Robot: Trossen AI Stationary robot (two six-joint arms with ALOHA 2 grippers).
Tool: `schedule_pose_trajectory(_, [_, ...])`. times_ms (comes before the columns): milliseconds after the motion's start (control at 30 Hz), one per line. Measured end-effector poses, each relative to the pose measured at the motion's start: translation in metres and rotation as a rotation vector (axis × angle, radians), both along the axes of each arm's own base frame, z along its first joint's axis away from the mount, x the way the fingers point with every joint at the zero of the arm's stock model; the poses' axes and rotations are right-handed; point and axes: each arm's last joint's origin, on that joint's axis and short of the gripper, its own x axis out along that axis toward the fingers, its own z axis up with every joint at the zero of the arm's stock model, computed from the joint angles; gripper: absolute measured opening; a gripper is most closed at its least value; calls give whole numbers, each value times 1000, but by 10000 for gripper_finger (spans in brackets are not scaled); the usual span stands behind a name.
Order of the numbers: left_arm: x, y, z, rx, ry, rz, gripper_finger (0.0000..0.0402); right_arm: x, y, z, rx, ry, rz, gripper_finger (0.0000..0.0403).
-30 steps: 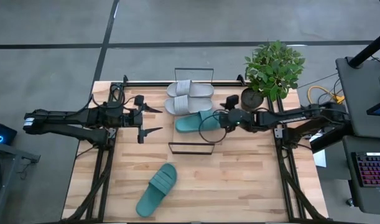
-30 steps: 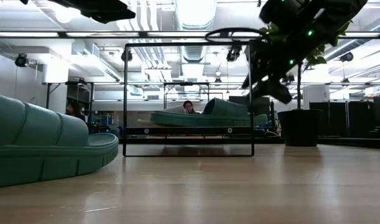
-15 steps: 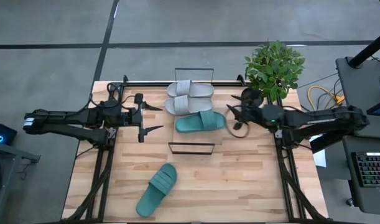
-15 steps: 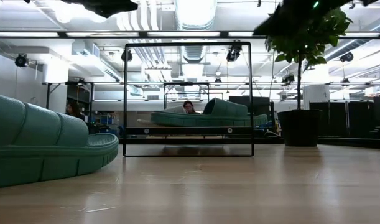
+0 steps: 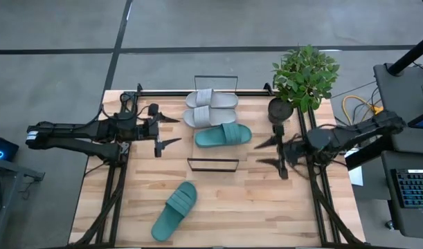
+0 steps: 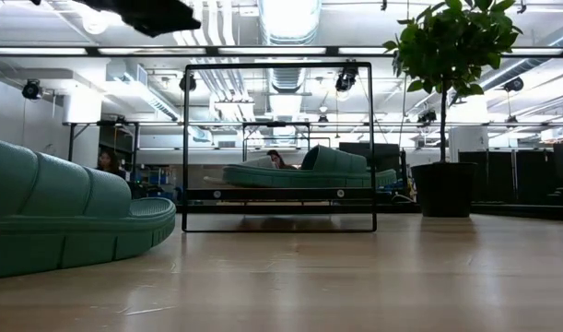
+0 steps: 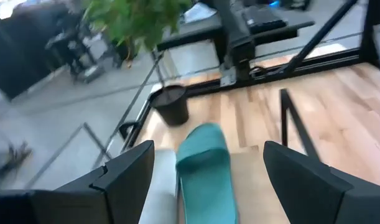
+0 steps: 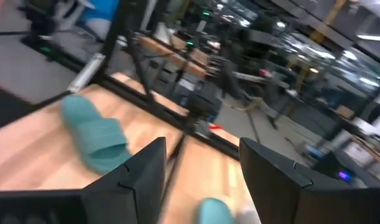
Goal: Pick and place slides into the shelf
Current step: Put the green slipper on the shelf
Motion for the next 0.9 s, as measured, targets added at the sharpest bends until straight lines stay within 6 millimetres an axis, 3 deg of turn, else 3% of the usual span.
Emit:
schedule_pose_trajectory(133, [-2,1,-4,-118,23,43,286,8,20,-5,-13,-9,-47,194])
schedule_pose_trajectory(300, [-5,0,-12,-396,71,112,286,9,38,-14,-76,12,-198,194])
schedule_pose_trajectory(567, [-7,-4,-24,-861,124,188,286,15,57,-20,53,-2,-199,194])
schedule_pose_trajectory(767, [0,-18,-30,-1167,176,201,286,27,69,-41,149,82,-212,194])
schedule_pose_trajectory(900, [4,-36,-31,-1333,225,212,286,34,76,-57,100,122,-253,194])
